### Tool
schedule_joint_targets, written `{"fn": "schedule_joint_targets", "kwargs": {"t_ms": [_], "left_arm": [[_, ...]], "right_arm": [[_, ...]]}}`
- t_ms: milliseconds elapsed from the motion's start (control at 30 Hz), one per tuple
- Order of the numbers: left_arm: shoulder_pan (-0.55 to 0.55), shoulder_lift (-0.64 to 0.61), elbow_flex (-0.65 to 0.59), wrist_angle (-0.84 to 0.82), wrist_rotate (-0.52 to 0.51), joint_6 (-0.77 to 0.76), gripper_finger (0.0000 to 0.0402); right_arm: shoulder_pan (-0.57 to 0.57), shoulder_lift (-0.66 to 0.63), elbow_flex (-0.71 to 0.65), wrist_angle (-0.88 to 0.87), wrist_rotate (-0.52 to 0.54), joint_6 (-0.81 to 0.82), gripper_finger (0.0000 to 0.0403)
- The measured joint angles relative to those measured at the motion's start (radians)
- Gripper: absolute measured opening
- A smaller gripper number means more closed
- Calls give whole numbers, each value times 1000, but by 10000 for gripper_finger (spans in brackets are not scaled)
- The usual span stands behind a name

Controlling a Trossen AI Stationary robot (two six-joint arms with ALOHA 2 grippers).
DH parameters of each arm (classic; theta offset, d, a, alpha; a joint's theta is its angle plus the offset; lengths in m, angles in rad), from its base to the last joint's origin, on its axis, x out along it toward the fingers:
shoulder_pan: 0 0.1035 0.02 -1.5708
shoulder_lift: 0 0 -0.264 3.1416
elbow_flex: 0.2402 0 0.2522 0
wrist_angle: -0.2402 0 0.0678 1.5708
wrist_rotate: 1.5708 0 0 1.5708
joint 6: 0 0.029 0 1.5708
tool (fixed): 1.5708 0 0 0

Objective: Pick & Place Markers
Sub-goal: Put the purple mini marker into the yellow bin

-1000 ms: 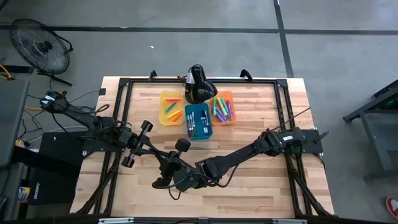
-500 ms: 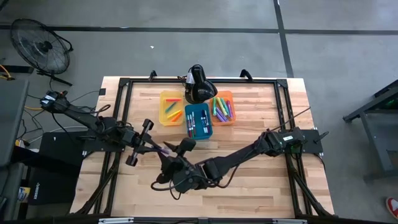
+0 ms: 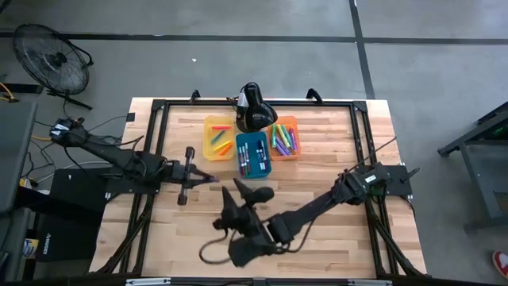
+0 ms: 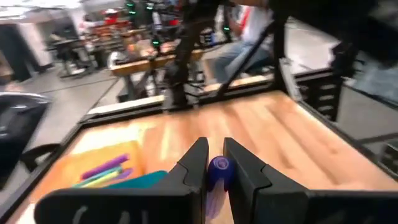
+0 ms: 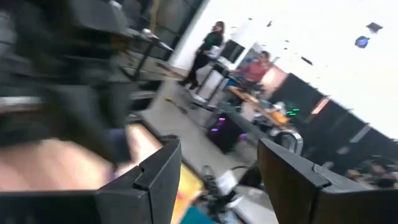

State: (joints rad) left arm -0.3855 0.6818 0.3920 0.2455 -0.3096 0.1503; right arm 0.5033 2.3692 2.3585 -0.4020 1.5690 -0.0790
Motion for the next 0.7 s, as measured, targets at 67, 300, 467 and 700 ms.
{"fn": "schedule_joint_targets", "kwargs": {"t_ms": [67, 300, 467, 700], "left_arm": [[42, -2, 0, -5, 0, 0, 29], [244, -2, 1, -103, 72, -3, 29], [411, 1, 2, -135, 177, -14, 29], [613, 88, 2, -115, 282, -74, 29]], "right_arm": [[15, -4, 0, -42, -23, 75, 200], [41, -2, 0, -369, -175, 473, 201], [38, -2, -1, -614, -334, 762, 198], [31, 0, -77, -692, -402, 924, 195]]}}
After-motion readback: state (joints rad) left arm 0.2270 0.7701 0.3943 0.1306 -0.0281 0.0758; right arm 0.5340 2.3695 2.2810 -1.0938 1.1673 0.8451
